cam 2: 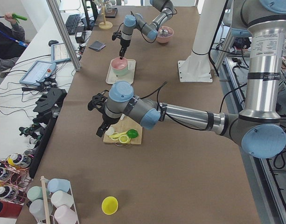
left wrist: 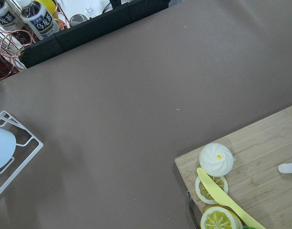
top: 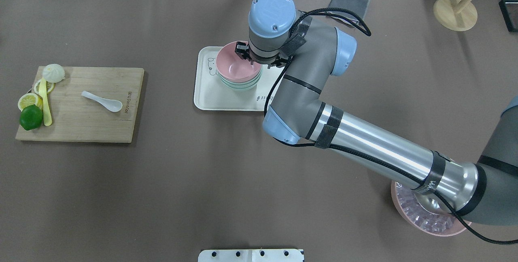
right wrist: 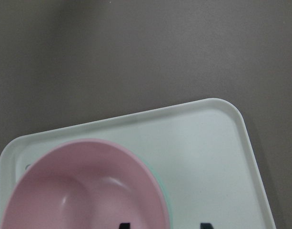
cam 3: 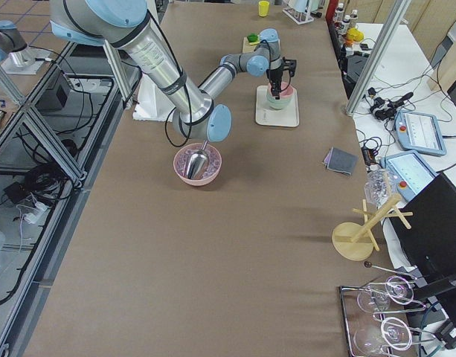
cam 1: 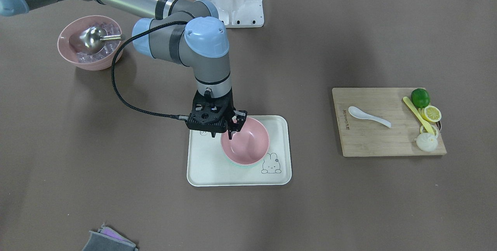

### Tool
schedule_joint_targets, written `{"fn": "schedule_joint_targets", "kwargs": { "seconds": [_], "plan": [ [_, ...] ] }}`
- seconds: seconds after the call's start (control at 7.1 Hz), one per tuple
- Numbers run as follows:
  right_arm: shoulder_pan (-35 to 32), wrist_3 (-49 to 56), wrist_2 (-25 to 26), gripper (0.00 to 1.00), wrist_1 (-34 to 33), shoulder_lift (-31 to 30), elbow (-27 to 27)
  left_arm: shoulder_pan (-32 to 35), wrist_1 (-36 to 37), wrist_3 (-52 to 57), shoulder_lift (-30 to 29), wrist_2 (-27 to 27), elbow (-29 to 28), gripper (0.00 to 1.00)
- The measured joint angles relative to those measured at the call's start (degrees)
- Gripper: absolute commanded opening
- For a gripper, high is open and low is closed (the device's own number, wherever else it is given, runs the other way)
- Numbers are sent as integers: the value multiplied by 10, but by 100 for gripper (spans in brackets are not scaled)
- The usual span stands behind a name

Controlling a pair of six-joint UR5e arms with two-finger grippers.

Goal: Stack pink bowl on green and place spoon
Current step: 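Lower the pink bowl into the green bowl and open the right gripper, then withdraw the right arm while the left arm reaches toward the cutting board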

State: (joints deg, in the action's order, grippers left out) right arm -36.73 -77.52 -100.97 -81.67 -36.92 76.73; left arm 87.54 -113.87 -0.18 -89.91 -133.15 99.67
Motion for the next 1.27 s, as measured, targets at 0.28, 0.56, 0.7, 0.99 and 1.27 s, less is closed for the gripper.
{"fn": "schedule_joint_targets", "kwargs": {
  "seconds": [0.28,0.56,0.7,0.99,1.27],
  "plan": [
    [-7,0,-3,100,-2,-2,0,-4,0,-25,-3,0,1,98],
    [-44,37,-57,100,-5,-27,6,-30,0,-115,-4,0,1,98],
    [-67,72,-75,100,-6,-51,15,-49,-6,-184,-5,2,2,98],
    [-126,170,-100,100,-6,-120,63,-102,-21,-397,-13,9,12,98],
    [-212,290,-168,100,-2,-195,105,-173,-25,-598,-20,70,42,98]
  ]
}}
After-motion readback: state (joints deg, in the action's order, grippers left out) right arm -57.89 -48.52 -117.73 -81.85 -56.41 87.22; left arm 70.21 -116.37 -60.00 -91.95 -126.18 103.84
